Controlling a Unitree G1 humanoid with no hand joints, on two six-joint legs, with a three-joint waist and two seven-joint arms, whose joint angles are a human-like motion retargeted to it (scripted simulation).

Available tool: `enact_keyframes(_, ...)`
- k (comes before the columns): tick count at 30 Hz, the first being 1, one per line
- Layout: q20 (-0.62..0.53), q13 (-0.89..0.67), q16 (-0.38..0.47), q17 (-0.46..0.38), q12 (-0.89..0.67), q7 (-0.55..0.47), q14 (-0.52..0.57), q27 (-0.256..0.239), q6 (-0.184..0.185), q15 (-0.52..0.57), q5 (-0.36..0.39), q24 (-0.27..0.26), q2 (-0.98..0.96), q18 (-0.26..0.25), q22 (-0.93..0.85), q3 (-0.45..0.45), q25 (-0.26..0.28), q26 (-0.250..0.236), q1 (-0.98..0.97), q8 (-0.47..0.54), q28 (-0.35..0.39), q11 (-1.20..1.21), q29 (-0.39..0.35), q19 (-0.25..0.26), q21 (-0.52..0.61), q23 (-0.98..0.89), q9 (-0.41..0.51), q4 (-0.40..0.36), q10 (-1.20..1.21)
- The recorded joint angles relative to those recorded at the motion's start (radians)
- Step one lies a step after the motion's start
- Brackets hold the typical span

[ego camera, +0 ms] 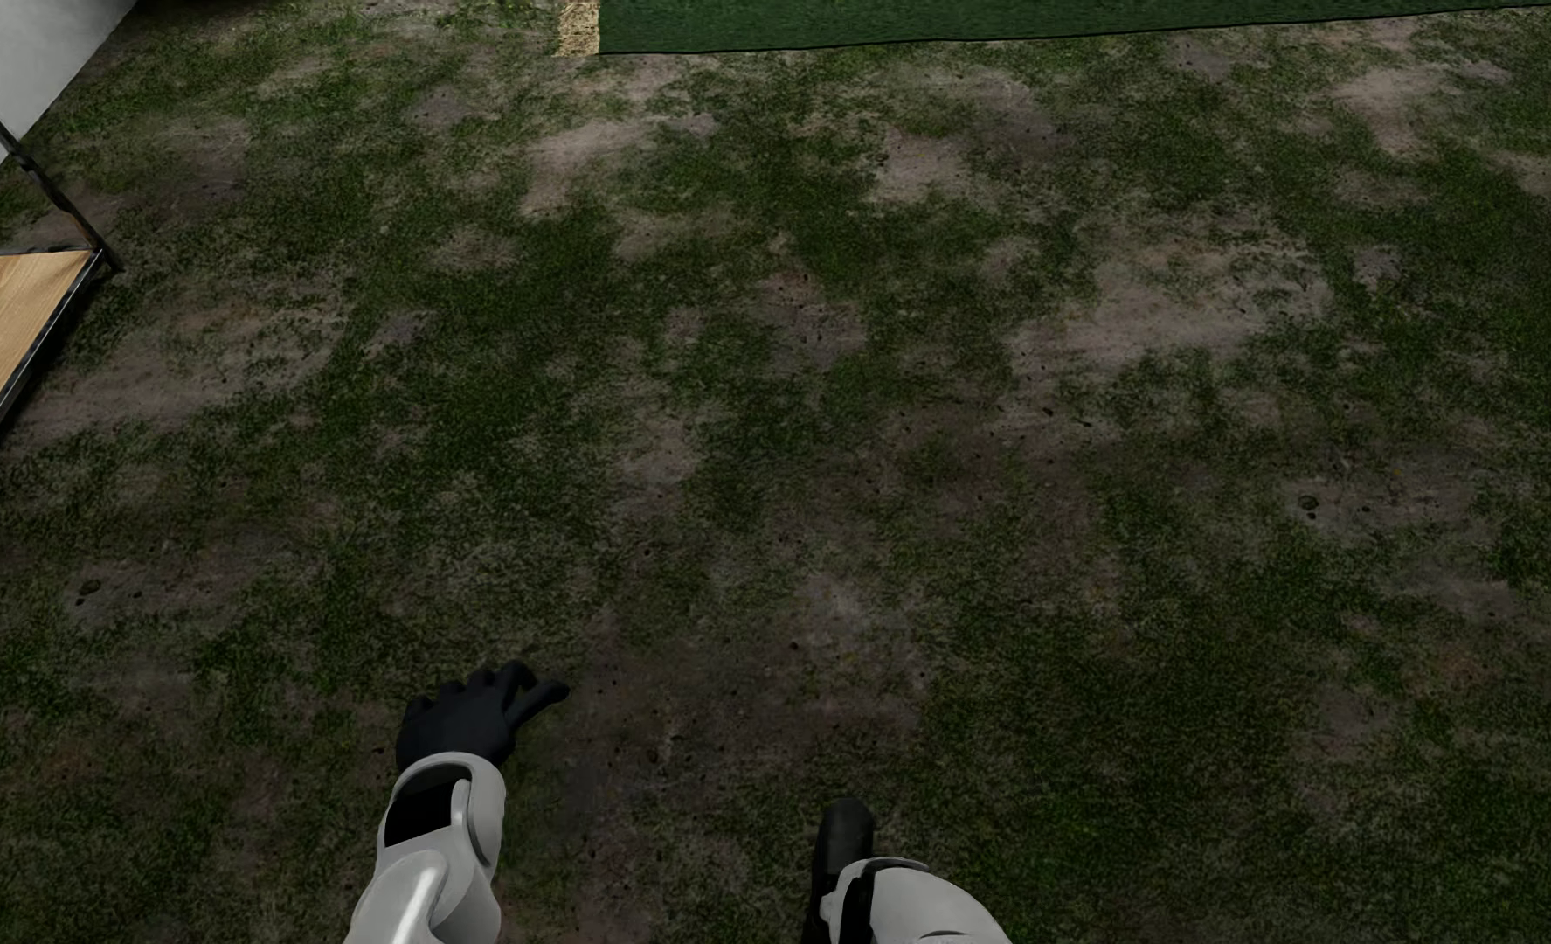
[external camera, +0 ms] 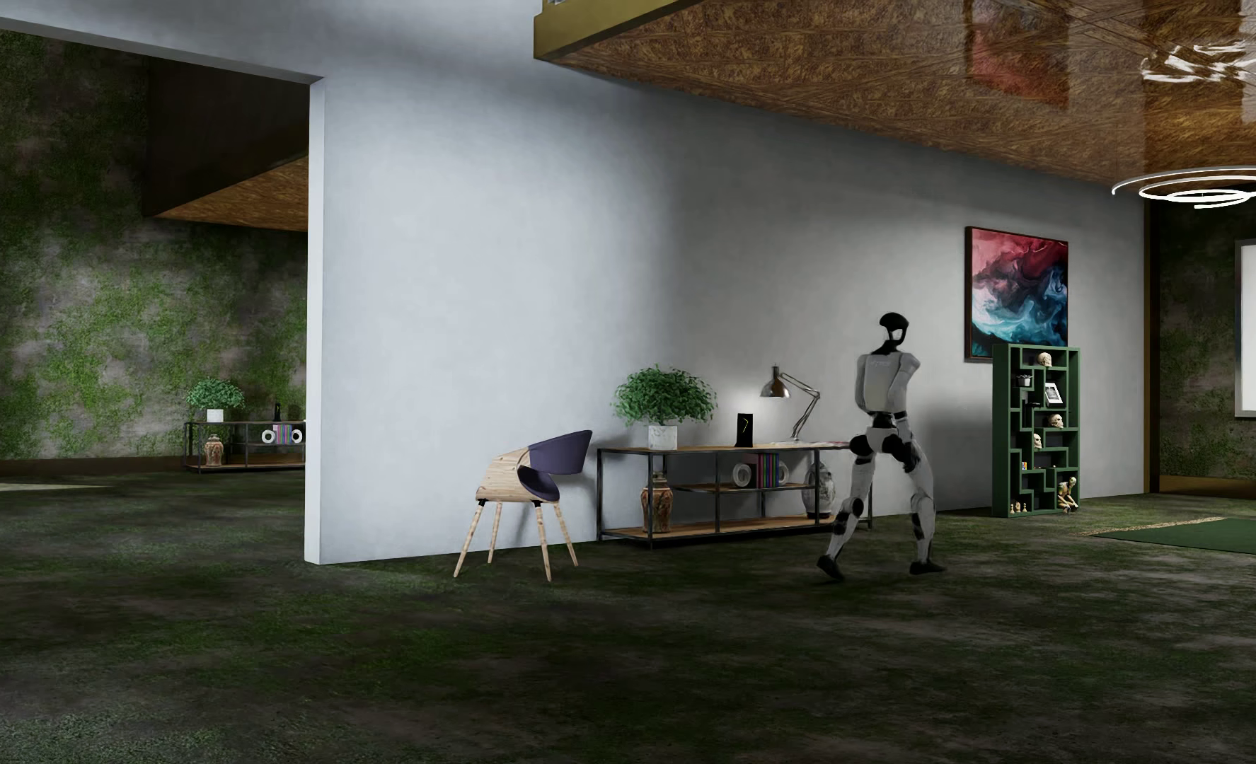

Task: Head to the dark shelves

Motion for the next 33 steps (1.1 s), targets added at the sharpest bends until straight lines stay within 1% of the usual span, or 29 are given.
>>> enact_keyframes(1,-0.014,0.015,0.005,0.024,0.043,0.009,0.096,-0.003,0.019,-0.003,-0.007,0.02,0.005,0.002,0.019,-0.008,0.007,0.015,-0.011,-0.018,-0.007,0.094,-0.004,-0.025,-0.024,-0.008,-0.002,0.033,0.113)
enact_keyframes(3,-0.013,-0.001,-0.01,0.064,0.125,0.03,0.287,0.008,0.062,-0.143,0.017,0.063,0.039,-0.084,0.098,-0.008,0.003,0.074,-0.15,-0.038,-0.041,0.227,-0.023,-0.017,-0.042,0.009,0.003,0.139,0.517)
enact_keyframes(4,0.009,-0.035,-0.034,0.07,0.161,0.023,0.382,0.023,0.085,-0.193,0.045,0.064,0.079,-0.063,0.152,-0.001,-0.02,0.113,-0.247,-0.043,-0.064,0.241,-0.019,-0.009,-0.028,0.033,0.005,0.195,0.702)
enact_keyframes(6,0.049,-0.141,-0.089,0.064,0.226,-0.013,0.286,0.026,0.119,-0.257,0.101,0.05,0.185,-0.036,0.265,0.028,-0.065,0.171,-0.446,-0.027,-0.124,0.21,-0.012,0.013,0.01,0.073,0.007,0.245,0.934)
enact_keyframes(7,0.051,-0.206,-0.105,0.058,0.264,-0.028,0.272,0.011,0.127,-0.28,0.128,0.064,0.244,-0.018,0.308,0.045,-0.083,0.192,-0.539,-0.006,-0.17,0.179,-0.015,0.024,0.036,0.082,0.006,0.254,0.981)
enact_keyframes(8,0.045,-0.277,-0.125,0.052,0.318,-0.037,0.267,-0.021,0.132,-0.302,0.153,0.082,0.301,-0.026,0.312,0.062,-0.092,0.191,-0.622,0.02,-0.204,0.148,-0.024,0.035,0.055,0.089,0.005,0.265,0.983)
enact_keyframes(10,0.051,-0.409,-0.152,0.042,0.419,-0.042,0.231,-0.126,0.135,-0.347,0.188,0.11,0.404,0.006,0.285,0.095,-0.082,0.128,-0.766,0.077,-0.233,0.096,-0.076,0.055,0.091,0.067,0.003,0.292,0.864)
enact_keyframes(11,0.073,-0.471,-0.172,0.033,0.462,-0.017,0.225,-0.185,0.136,-0.374,0.2,0.106,0.453,0.023,0.261,0.11,-0.076,0.093,-0.813,0.103,-0.241,0.077,-0.108,0.065,0.114,0.045,0.002,0.323,0.738)
enact_keyframes(12,0.098,-0.526,-0.191,0.022,0.493,0.026,0.236,-0.235,0.138,-0.4,0.211,0.099,0.5,0.018,0.247,0.123,-0.074,0.063,-0.839,0.123,-0.246,0.057,-0.14,0.074,0.14,0.019,0.0,0.355,0.567)
enact_keyframes(13,0.113,-0.575,-0.203,0.01,0.507,0.072,0.259,-0.265,0.141,-0.421,0.221,0.103,0.55,0.038,0.245,0.133,-0.066,0.047,-0.844,0.134,-0.263,0.026,-0.167,0.084,0.16,-0.01,-0.002,0.359,0.341)
enact_keyframes(14,0.113,-0.616,-0.208,-0.003,0.506,0.109,0.304,-0.278,0.143,-0.437,0.227,0.125,0.604,0.005,0.247,0.139,-0.059,0.043,-0.825,0.136,-0.288,-0.013,-0.192,0.094,0.178,-0.043,-0.005,0.329,0.066)
enact_keyframes(15,0.103,-0.646,-0.206,-0.018,0.497,0.074,0.291,-0.277,0.141,-0.45,0.228,0.161,0.662,-0.054,0.248,0.143,-0.05,0.034,-0.824,0.132,-0.296,-0.056,-0.208,0.105,0.196,-0.077,-0.007,0.266,-0.164)
enact_keyframes(16,0.097,-0.662,-0.198,-0.033,0.486,-0.002,0.226,-0.264,0.137,-0.46,0.229,0.197,0.716,-0.118,0.245,0.145,-0.046,0.025,-0.838,0.123,-0.305,-0.084,-0.215,0.113,0.215,-0.114,-0.009,0.208,-0.288)
enact_keyframes(17,0.093,-0.66,-0.19,-0.049,0.47,0.003,0.2,-0.253,0.134,-0.475,0.228,0.229,0.765,-0.093,0.238,0.14,-0.04,0.006,-0.858,0.103,-0.307,-0.088,-0.228,0.116,0.227,-0.149,-0.009,0.177,-0.277)
enact_keyframes(18,0.109,-0.646,-0.19,-0.061,0.453,0.033,0.26,-0.242,0.128,-0.475,0.221,0.239,0.812,-0.028,0.223,0.137,-0.019,0.001,-0.868,0.08,-0.286,-0.076,-0.228,0.126,0.23,-0.173,-0.008,0.157,-0.205)
enact_keyframes(19,0.146,-0.629,-0.204,-0.073,0.441,0.035,0.33,-0.221,0.117,-0.441,0.204,0.228,0.84,0.043,0.197,0.142,-0.007,0.019,-0.881,0.069,-0.251,-0.042,-0.212,0.14,0.241,-0.177,-0.006,0.143,-0.113)
enact_keyframes(20,0.192,-0.61,-0.232,-0.089,0.442,0.053,0.386,-0.192,0.1,-0.382,0.176,0.196,0.857,0.072,0.158,0.151,-0.019,0.04,-0.872,0.071,-0.204,0.022,-0.189,0.141,0.268,-0.158,-0.003,0.141,-0.034)
enact_keyframes(21,0.241,-0.588,-0.261,-0.102,0.447,0.077,0.369,-0.158,0.079,-0.272,0.14,0.143,0.84,0.115,0.115,0.16,-0.047,0.054,-0.863,0.076,-0.15,0.141,-0.161,0.114,0.302,-0.119,0.001,0.145,0.054)
enact_keyframes(23,0.323,-0.543,-0.311,-0.115,0.418,0.112,0.239,-0.08,0.035,-0.061,0.021,-0.004,0.704,0.127,0.089,0.17,-0.087,0.071,-0.818,0.078,-0.067,0.523,-0.074,0.158,0.335,-0.008,0.01,0.118,0.161)
enact_keyframes(24,0.335,-0.512,-0.311,-0.111,0.379,0.117,0.192,-0.04,0.014,0.001,-0.033,-0.048,0.61,0.122,0.117,0.165,-0.091,0.09,-0.77,0.094,-0.059,0.702,-0.035,0.152,0.327,0.041,0.013,0.092,0.163)
enact_keyframes(25,0.317,-0.472,-0.292,-0.098,0.329,0.116,0.158,-0.015,-0.002,-0.057,-0.064,-0.047,0.509,0.116,0.167,0.157,-0.069,0.111,-0.712,0.117,-0.063,0.837,-0.021,0.133,0.291,0.07,0.016,0.067,0.145)
enact_keyframes(26,0.264,-0.42,-0.263,-0.087,0.273,0.108,0.133,-0.001,-0.013,-0.104,-0.093,0.003,0.411,0.108,0.229,0.146,-0.039,0.131,-0.648,0.132,-0.09,0.929,-0.031,0.115,0.239,0.077,0.017,0.045,0.114)
enact_keyframes(27,0.197,-0.364,-0.227,-0.07,0.217,0.094,0.114,0.006,-0.019,-0.108,-0.12,0.079,0.319,0.101,0.283,0.13,-0.001,0.121,-0.584,0.139,-0.1,0.973,-0.044,0.104,0.184,0.066,0.016,0.026,0.074)
enact_keyframes(28,0.109,-0.307,-0.193,-0.056,0.167,0.075,0.096,-0.003,-0.022,-0.1,-0.143,0.175,0.232,0.094,0.317,0.111,0.047,0.082,-0.524,0.145,-0.112,0.978,-0.06,0.108,0.125,0.037,0.015,0.007,0.037)
enact_keyframes(29,0.05,-0.25,-0.168,-0.048,0.124,0.052,0.076,-0.024,-0.023,-0.108,-0.155,0.242,0.157,0.086,0.319,0.09,0.079,0.043,-0.464,0.144,-0.107,0.933,-0.081,0.11,0.086,0.006,0.012,-0.005,0.001)
enact_keyframes(30,0.027,-0.198,-0.16,-0.048,0.091,0.031,0.053,-0.036,-0.022,-0.115,-0.156,0.262,0.092,0.077,0.296,0.069,0.091,0.01,-0.408,0.148,-0.097,0.846,-0.109,0.105,0.063,-0.015,0.01,-0.014,-0.029)
enact_keyframes(31,0.026,-0.153,-0.159,-0.049,0.064,0.012,0.023,-0.044,-0.02,-0.107,-0.151,0.241,0.039,0.067,0.261,0.052,0.091,-0.017,-0.36,0.155,-0.092,0.721,-0.141,0.113,0.049,-0.029,0.009,-0.02,-0.045)
enact_keyframes(32,0.037,-0.115,-0.162,-0.047,0.039,-0.004,-0.008,-0.055,-0.019,-0.099,-0.145,0.194,0.004,0.057,0.22,0.04,0.089,-0.035,-0.316,0.156,-0.084,0.544,-0.173,0.098,0.035,-0.037,0.008,-0.026,-0.059)
enact_keyframes(33,0.046,-0.085,-0.163,-0.036,0.013,-0.022,-0.035,-0.054,-0.018,-0.077,-0.125,0.141,-0.008,0.047,0.183,0.032,0.092,-0.042,-0.275,0.17,-0.076,0.315,-0.194,0.136,0.016,-0.038,0.007,-0.029,-0.078)
